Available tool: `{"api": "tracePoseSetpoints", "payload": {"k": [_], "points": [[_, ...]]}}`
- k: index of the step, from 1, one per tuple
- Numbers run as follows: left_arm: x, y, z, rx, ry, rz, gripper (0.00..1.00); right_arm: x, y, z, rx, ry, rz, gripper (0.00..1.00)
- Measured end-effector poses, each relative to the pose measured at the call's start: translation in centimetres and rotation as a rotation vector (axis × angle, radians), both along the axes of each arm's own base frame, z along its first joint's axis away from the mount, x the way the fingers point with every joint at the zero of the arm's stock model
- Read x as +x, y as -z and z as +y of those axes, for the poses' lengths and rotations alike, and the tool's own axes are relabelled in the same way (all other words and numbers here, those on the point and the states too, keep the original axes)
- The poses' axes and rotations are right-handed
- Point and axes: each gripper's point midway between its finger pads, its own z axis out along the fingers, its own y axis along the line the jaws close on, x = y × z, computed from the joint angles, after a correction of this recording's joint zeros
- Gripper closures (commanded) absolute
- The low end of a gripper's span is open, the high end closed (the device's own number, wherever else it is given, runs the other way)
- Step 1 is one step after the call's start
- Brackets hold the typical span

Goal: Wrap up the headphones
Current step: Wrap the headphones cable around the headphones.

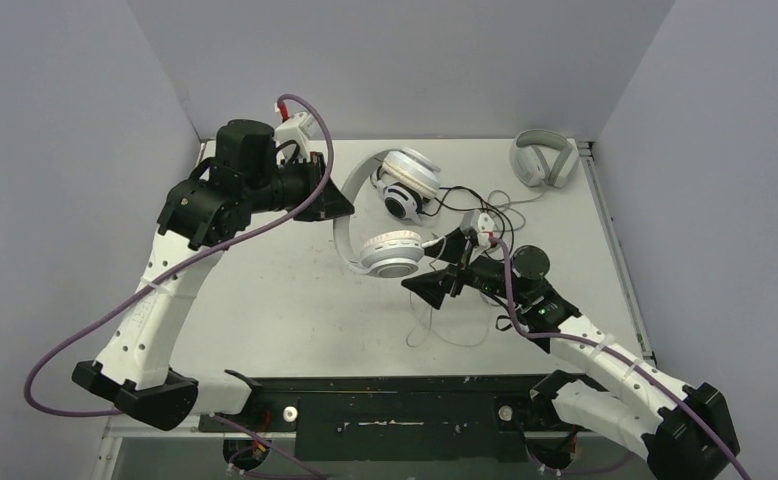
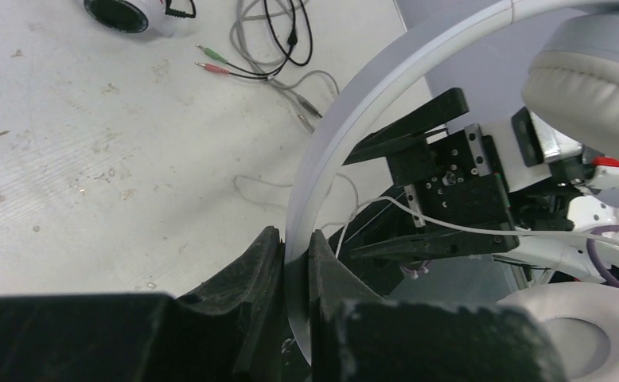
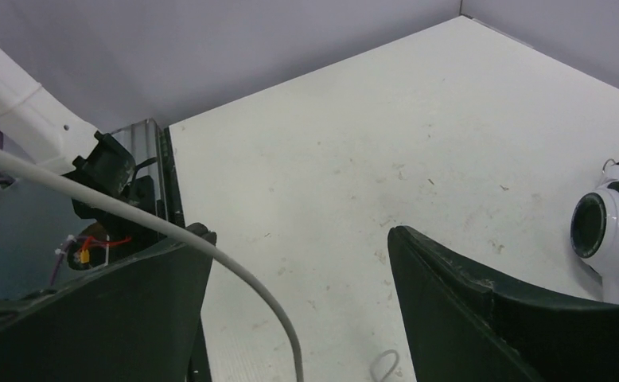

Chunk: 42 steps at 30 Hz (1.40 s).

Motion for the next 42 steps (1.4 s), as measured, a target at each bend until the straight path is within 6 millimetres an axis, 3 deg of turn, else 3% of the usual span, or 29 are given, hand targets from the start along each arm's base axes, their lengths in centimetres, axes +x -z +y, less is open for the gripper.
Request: {"api": "tracePoseSetpoints", "payload": {"k": [7, 11, 17, 22, 26, 34, 42], "points": [[-1.0, -2.2, -0.9, -0.086, 0.057, -0.04, 1.0, 1.3, 0.3, 0.1, 0.02, 0.066, -0.005, 0.68], [-2.2, -2.3, -0.5, -0.094, 0.079, -0.07, 1.0, 2.3, -0.3, -0.5, 0.044, 0.139, -0.006, 0.85], [-3.0, 1.5, 0.3, -0.018, 0.117, -0.068, 1.0, 3.0, -2.7, -1.5, 0.059, 0.207, -0.047, 0.91], [-1.7, 6.2, 2.4, 0.17, 0.07, -0.062, 1.0, 3.3, -6.3, -2.3, 0.073, 0.252, -0.116, 0.91], [-0.7, 8.4, 4.3, 0.312, 0.02, -0.061, 1.0, 3.2, -8.1, -2.6, 0.081, 0.262, -0.154, 0.92], [-0.5, 11.9, 5.7, 0.539, 0.01, -0.065, 1.0, 3.7, -7.0, -2.1, 0.035, 0.253, -0.133, 0.94], [-1.3, 14.1, 4.6, 0.613, 0.083, -0.059, 1.0, 4.5, -7.9, -0.4, 0.025, 0.193, -0.128, 0.94]]}}
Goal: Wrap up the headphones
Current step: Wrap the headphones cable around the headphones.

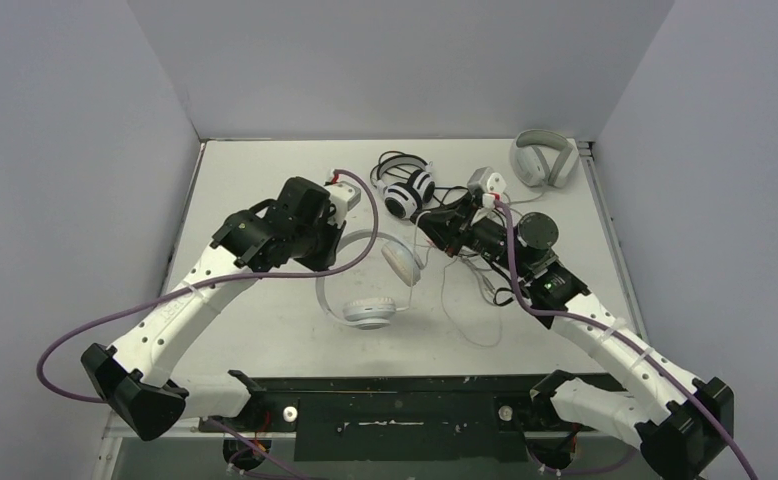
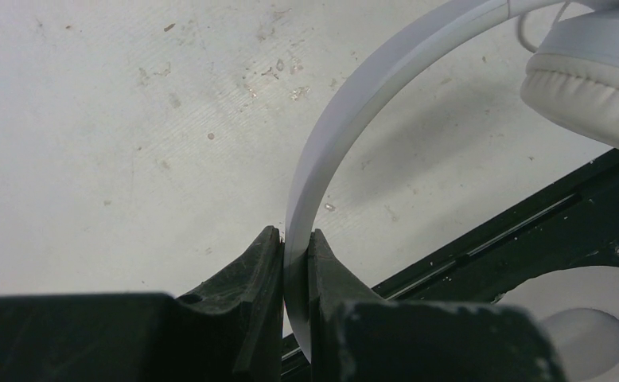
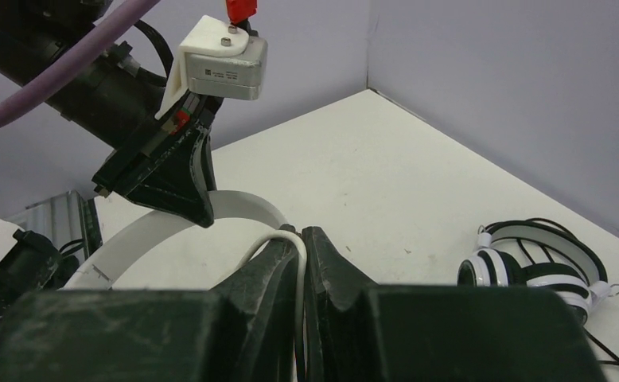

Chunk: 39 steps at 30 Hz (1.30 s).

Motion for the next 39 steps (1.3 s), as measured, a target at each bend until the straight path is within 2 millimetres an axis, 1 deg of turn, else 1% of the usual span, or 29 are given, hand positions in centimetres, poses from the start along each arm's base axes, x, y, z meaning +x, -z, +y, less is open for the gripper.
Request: {"api": "tracePoseSetpoints", "payload": {"k": [6, 10, 14, 18, 22, 26, 30, 33, 36, 39], "points": [[0.0, 0.5, -1.2, 0.005, 0.039, 0.006, 1.0, 0.9, 0.5, 1.3, -0.043, -0.041, 0.034, 0.91], [-0.3, 0.5, -2.3, -0.012, 0.083, 0.009, 1.0, 1.5, 1.0, 1.9, -0.081, -0.053, 0.054, 0.89], [-0.9, 0.4, -3.2, -0.038, 0.133, 0.02, 1.0, 1.7, 1.7, 2.0, -0.111, -0.053, 0.072, 0.87], [-1.7, 0.5, -4.3, -0.071, 0.182, 0.047, 1.0, 2.0, 1.7, 2.3, -0.122, -0.058, 0.085, 0.85], [-2.2, 0.7, -5.1, -0.085, 0.214, 0.069, 1.0, 2.8, 2.3, 2.4, -0.136, -0.037, 0.11, 0.84], [-2.6, 0.5, -5.7, -0.114, 0.239, 0.077, 1.0, 3.9, 3.4, 1.9, -0.146, 0.007, 0.153, 0.79], [-3.0, -0.4, -6.2, -0.162, 0.263, 0.069, 1.0, 5.3, 4.3, 0.3, -0.109, 0.05, 0.195, 0.72], [-3.8, -1.6, -6.7, -0.216, 0.294, 0.063, 1.0, 5.8, 5.4, -0.5, -0.081, 0.057, 0.229, 0.68], [-4.7, -2.9, -7.2, -0.278, 0.312, 0.063, 1.0, 5.7, 6.3, -0.1, -0.069, 0.027, 0.255, 0.67], [-5.0, -4.8, -7.7, -0.336, 0.317, 0.052, 1.0, 5.5, 7.0, 0.4, -0.055, -0.005, 0.271, 0.65]]}}
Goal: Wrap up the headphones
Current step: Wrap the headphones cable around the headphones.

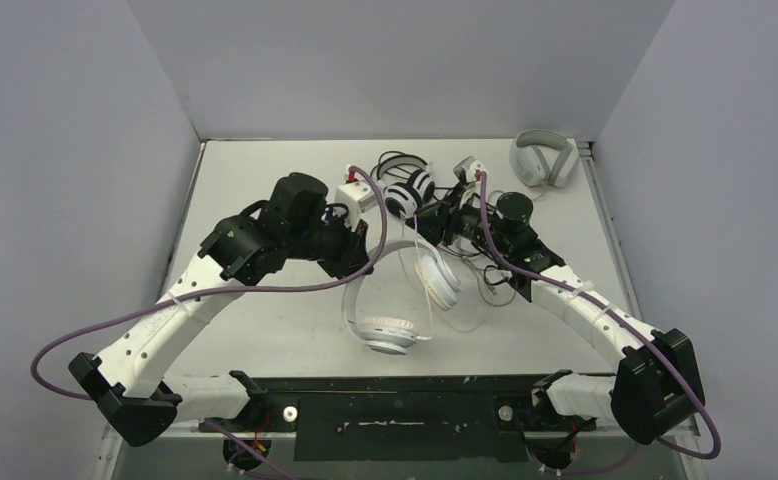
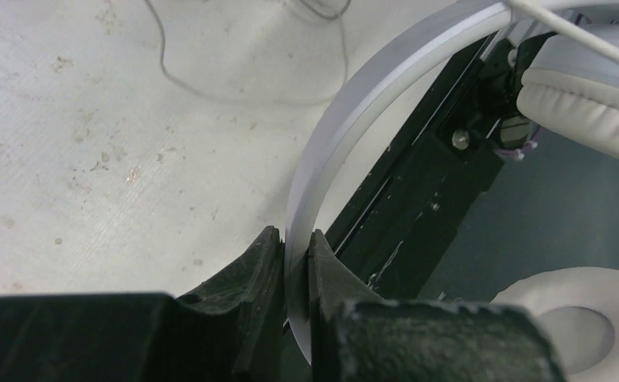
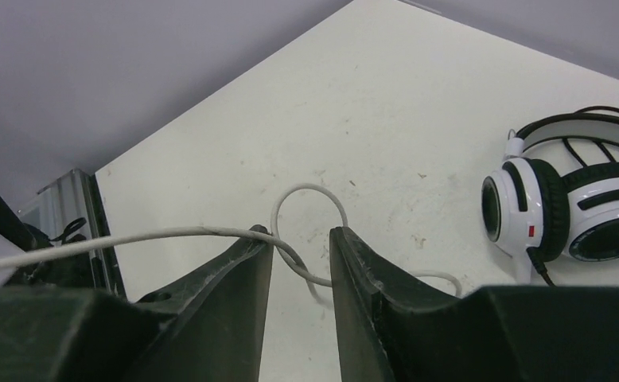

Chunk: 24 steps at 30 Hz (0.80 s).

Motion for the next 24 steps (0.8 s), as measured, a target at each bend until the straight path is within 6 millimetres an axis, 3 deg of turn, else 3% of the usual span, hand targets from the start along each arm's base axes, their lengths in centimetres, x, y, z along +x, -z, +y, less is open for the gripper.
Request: {"api": "tracePoseSetpoints", "payload": {"k": [4, 9, 14, 19, 24], "points": [[0.2, -3.1, -0.6, -0.075, -0.025, -0.019, 1.0, -0.7, 1.5, 0.2, 0.015, -0.027, 0.028, 0.62], [0.7, -7.3, -1.2, -0.163, -0.067, -0.044, 1.0, -1.2, 2.7, 0.6, 0.033, -0.063, 0.044, 0.45], [1.3, -11.0, -1.9, -0.243, -0.109, -0.053, 1.0, -1.8, 4.4, 1.0, 0.058, -0.098, 0.063, 0.42], [1.5, -12.5, -2.4, -0.291, -0.143, -0.019, 1.0, -1.8, 4.9, 1.6, 0.086, -0.121, 0.057, 0.4], [2.8, -14.3, -3.4, -0.331, -0.176, 0.0, 1.0, -2.2, 4.6, 2.1, 0.114, -0.143, 0.023, 0.31]]}}
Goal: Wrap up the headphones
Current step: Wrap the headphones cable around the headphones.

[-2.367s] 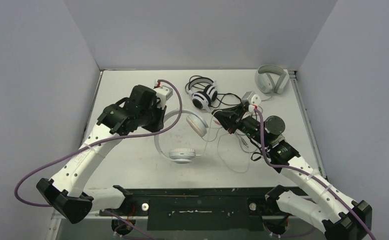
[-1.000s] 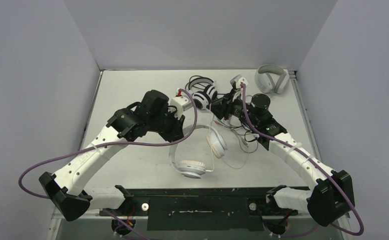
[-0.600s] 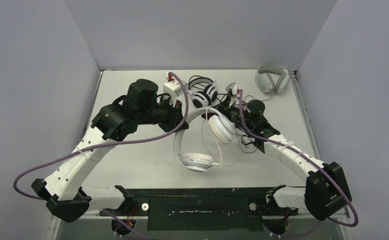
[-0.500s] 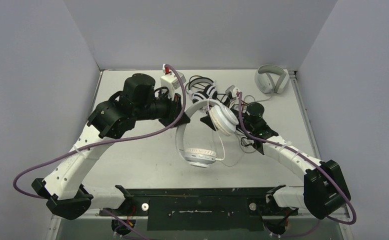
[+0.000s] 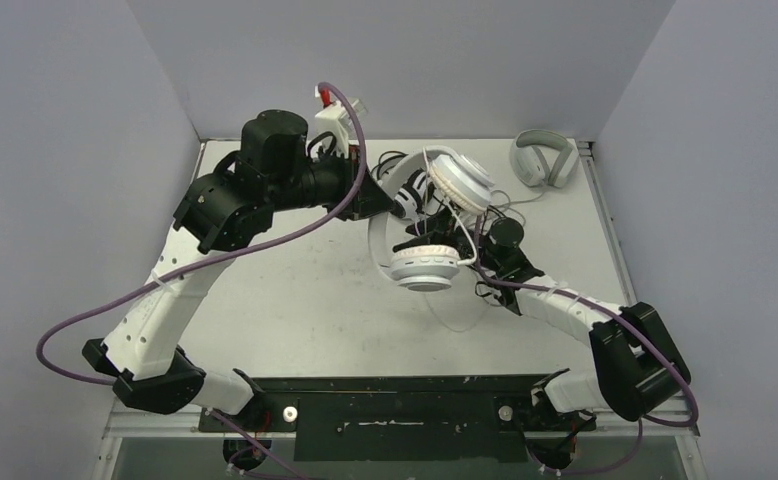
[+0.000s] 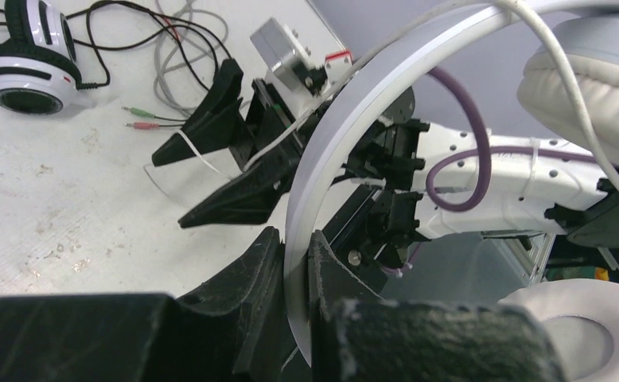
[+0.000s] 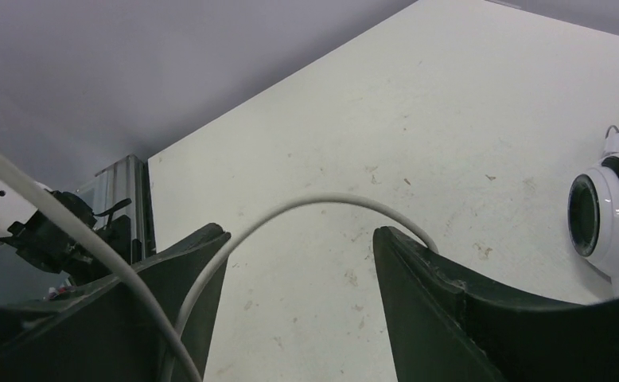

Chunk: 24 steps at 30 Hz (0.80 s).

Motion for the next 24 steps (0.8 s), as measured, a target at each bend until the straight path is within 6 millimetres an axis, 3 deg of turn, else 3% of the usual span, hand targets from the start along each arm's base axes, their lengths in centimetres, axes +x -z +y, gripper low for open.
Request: {"api": "tracePoseSetpoints", "payload": {"k": [4, 8, 12, 16, 19, 24], "points": [[1.1, -1.4, 0.1, -0.022, -0.035, 0.005, 1.0, -1.2, 0.4, 0.5, 0.012, -0.035, -0.017, 0.14], [2.1, -2.3, 0.9, -0.032, -0.076, -0.006, 1.0, -3.7, 2.4, 0.9, 0.002, -0.093, 0.007, 0.01], [2.5, -1.4, 1.8, 0.008, -0.106, 0.013, 1.0, -5.1, 2.4, 0.1, -0.006, -0.091, -0.009, 0.0], [2.4, 0.7, 2.4, 0.077, -0.118, 0.052, 1.0, -5.1, -1.2, -1.2, 0.018, -0.019, -0.142, 0.02], [2.2, 1.6, 2.5, 0.097, -0.11, 0.079, 1.0, -4.5, -2.6, -2.1, 0.025, 0.043, -0.21, 0.07], [1.6, 1.5, 2.1, 0.083, -0.074, 0.094, 1.0, -2.4, -1.9, -2.6, 0.03, 0.103, -0.219, 0.09]]}}
